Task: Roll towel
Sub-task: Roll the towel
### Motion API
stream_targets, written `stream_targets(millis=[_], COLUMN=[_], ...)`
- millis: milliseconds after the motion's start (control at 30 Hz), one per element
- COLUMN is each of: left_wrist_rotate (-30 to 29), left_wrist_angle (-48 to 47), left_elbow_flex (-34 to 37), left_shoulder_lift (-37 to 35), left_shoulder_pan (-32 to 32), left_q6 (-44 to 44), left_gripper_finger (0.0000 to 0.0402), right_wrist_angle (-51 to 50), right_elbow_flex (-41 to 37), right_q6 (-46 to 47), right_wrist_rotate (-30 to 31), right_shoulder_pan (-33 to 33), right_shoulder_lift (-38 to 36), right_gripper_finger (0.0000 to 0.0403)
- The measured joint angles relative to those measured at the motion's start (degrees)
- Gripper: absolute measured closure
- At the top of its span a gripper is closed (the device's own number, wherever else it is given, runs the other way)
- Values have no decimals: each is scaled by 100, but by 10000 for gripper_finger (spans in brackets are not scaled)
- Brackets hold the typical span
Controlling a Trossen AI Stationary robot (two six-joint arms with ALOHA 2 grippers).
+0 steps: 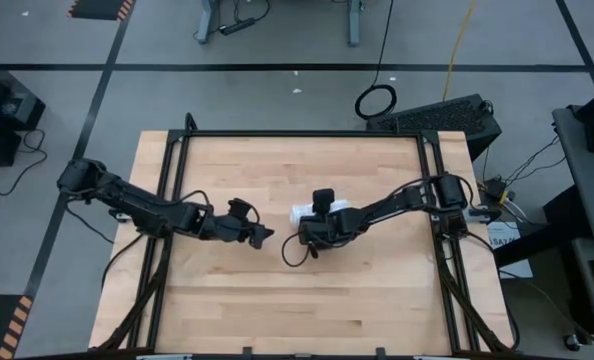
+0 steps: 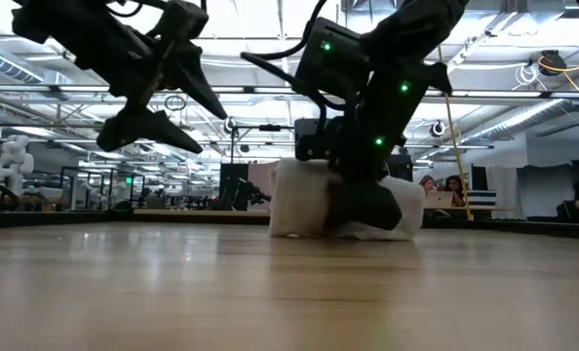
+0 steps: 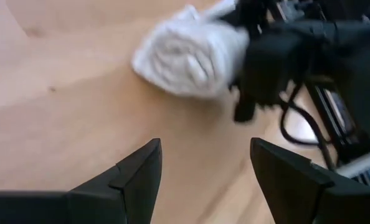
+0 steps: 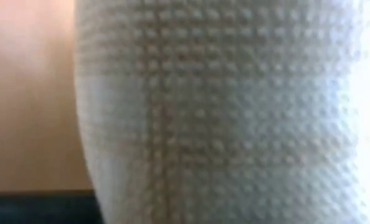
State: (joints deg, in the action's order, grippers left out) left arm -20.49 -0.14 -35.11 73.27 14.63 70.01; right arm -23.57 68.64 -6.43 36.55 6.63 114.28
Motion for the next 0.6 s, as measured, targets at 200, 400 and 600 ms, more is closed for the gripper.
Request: stream_targets(millis=[200,400,600], left_wrist_rotate=[-98,-100,114], left_wrist_angle=[-42,-29,739], left_elbow_flex=[0,0,2], left_shoulder_lift=[-1,0,110], left_shoulder_pan=[-280,-490,-586], left_q6=[-32,-49,-605], left_gripper_finger=[155,155,155], right_wrist_angle=[-17,-22,-57], right_elbow_flex=[0,11,11], right_q6=[174,589,918], right_wrist_rotate=[-399,-1200,-1628], right_shoulder_pan=[53,18,23], right_shoulder_lift=[0,-28,-137], right_gripper_finger=[227,181,107])
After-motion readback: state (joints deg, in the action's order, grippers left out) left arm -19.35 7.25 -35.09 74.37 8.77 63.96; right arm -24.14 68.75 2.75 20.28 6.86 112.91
